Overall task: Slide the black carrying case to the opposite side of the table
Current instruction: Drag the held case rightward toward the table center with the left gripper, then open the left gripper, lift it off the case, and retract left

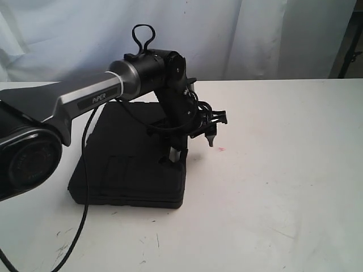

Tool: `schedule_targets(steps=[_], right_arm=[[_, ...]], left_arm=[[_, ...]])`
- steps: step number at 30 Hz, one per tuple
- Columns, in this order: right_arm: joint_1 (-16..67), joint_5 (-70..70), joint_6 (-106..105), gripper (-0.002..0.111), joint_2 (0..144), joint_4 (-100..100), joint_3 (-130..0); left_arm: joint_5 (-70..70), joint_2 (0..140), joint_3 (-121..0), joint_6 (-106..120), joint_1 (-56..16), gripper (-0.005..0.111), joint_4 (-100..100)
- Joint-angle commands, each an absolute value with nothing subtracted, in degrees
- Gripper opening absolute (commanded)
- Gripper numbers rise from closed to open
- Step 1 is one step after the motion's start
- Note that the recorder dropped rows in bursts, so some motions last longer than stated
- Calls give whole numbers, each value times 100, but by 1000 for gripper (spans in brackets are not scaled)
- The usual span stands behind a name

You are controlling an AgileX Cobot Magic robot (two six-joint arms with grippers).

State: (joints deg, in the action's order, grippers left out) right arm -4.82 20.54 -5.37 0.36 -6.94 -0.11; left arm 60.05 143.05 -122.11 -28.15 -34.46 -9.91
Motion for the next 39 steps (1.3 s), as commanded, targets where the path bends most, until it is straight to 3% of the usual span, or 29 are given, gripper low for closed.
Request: schedule_targets(steps=[1, 10, 12, 17, 29, 39], right_arm=[[-529, 1989, -559, 0, 0, -702, 0], [-529, 1979, -559, 0, 0, -702, 0], [-529, 1979, -559, 0, 0, -702, 0], [-529, 1979, -559, 0, 0, -702, 0], [-529, 1979, -559, 0, 0, -702, 0], [-529, 1979, -559, 0, 0, -702, 0]], left_arm=[[5948, 14052, -12232, -2656, -3423, 71, -878], [5891, 13732, -12232, -2391, -3423, 67, -919], [5986, 13540, -12232, -2391, -3423, 55, -537], [6215, 13073, -12232, -2240, -3423, 0, 476], [6812, 12581, -12187, -1961, -2993, 0, 1086], [6096, 11812, -10929, -1933, -2554, 0, 1124]])
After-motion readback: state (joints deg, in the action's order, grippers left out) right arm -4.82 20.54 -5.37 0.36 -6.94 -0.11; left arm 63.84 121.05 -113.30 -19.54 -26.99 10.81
